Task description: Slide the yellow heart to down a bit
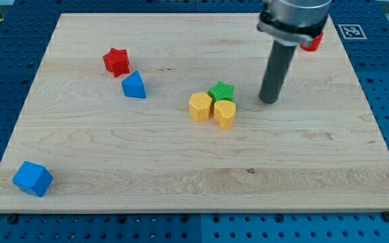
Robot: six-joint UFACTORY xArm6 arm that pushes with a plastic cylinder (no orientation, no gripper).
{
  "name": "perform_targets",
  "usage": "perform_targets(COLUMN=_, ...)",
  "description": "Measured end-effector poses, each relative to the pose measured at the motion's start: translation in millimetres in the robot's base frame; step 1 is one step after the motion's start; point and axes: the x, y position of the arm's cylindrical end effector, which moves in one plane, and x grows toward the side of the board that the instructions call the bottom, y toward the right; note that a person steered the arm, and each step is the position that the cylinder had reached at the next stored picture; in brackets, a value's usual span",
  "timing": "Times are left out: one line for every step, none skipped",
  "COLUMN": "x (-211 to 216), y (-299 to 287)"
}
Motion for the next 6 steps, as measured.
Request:
perform_targets(x=19, y=-60)
perform_targets(x=33, y=-106)
perform_targets(x=34, y=-120)
perform_targets(x=30, y=-77)
perform_targets(x=31, y=-34)
perform_targets(x=39, y=-67)
